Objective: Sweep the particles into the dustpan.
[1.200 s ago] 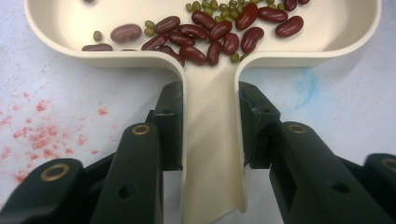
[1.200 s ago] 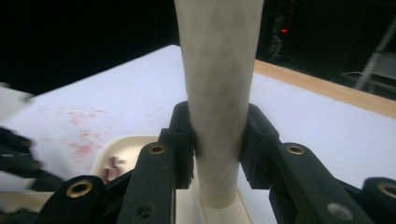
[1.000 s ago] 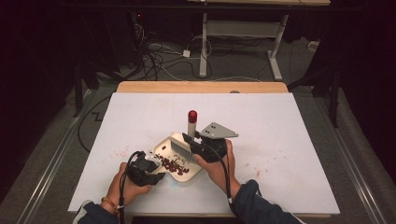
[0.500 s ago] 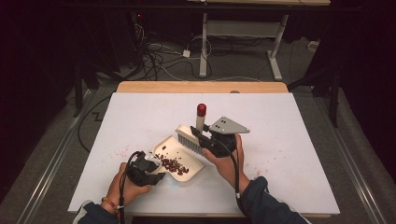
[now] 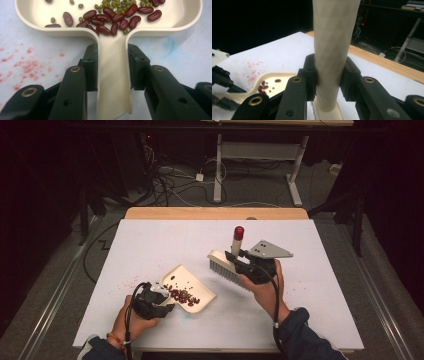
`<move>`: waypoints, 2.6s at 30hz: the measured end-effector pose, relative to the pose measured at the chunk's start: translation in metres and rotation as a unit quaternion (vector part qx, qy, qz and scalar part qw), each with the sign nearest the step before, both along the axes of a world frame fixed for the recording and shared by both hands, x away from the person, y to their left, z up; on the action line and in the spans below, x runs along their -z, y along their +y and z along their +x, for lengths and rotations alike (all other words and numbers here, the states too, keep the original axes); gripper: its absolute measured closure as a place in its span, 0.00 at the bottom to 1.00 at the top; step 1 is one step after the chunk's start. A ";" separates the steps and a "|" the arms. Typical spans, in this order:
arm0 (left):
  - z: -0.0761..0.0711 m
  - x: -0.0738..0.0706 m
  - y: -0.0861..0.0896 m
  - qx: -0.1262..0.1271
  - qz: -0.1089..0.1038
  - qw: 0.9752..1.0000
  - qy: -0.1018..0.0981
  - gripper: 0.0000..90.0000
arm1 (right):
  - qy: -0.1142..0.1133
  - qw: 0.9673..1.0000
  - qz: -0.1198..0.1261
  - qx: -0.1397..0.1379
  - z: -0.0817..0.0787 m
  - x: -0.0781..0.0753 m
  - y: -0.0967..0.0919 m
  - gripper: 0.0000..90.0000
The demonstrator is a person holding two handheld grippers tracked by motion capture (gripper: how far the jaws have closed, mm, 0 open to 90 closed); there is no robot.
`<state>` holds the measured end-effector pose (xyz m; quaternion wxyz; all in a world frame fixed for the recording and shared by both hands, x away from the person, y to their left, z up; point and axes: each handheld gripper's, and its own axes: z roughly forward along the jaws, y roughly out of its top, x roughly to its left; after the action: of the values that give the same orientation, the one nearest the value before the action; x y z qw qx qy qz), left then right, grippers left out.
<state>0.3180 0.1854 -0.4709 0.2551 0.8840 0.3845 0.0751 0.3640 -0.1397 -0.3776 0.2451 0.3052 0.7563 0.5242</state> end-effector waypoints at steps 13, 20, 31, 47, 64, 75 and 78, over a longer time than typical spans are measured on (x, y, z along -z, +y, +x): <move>-0.005 0.000 0.014 -0.028 0.002 1.000 -0.003 0.71 | 0.004 1.000 -0.008 -0.008 -0.018 -0.014 -0.045 0.78; -0.003 0.001 0.017 -0.032 0.001 0.999 -0.003 0.70 | 0.010 1.000 -0.012 -0.011 -0.026 -0.018 -0.062 0.78; -0.002 0.002 0.021 -0.040 -0.003 0.999 -0.006 0.70 | 0.023 0.999 -0.028 -0.011 -0.035 -0.014 -0.089 0.78; 0.000 0.003 0.026 -0.060 -0.004 0.998 -0.011 0.70 | 0.031 0.999 -0.035 -0.023 -0.051 -0.018 -0.116 0.78; 0.006 0.005 0.041 -0.114 -0.012 0.993 -0.020 0.70 | 0.088 0.993 -0.052 -0.051 -0.050 -0.014 -0.146 0.78; 0.008 0.002 0.056 -0.168 -0.022 0.985 -0.035 0.70 | 0.113 0.989 -0.063 -0.067 -0.040 -0.006 -0.148 0.78; 0.009 0.001 0.057 -0.176 -0.026 0.983 -0.037 0.70 | 0.118 0.989 -0.065 -0.069 -0.038 -0.004 -0.148 0.78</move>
<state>0.3273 0.2427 -0.4718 0.2750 0.7920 0.5265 0.1409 0.3258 -0.2875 -0.3740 0.1368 0.2952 0.8315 0.4502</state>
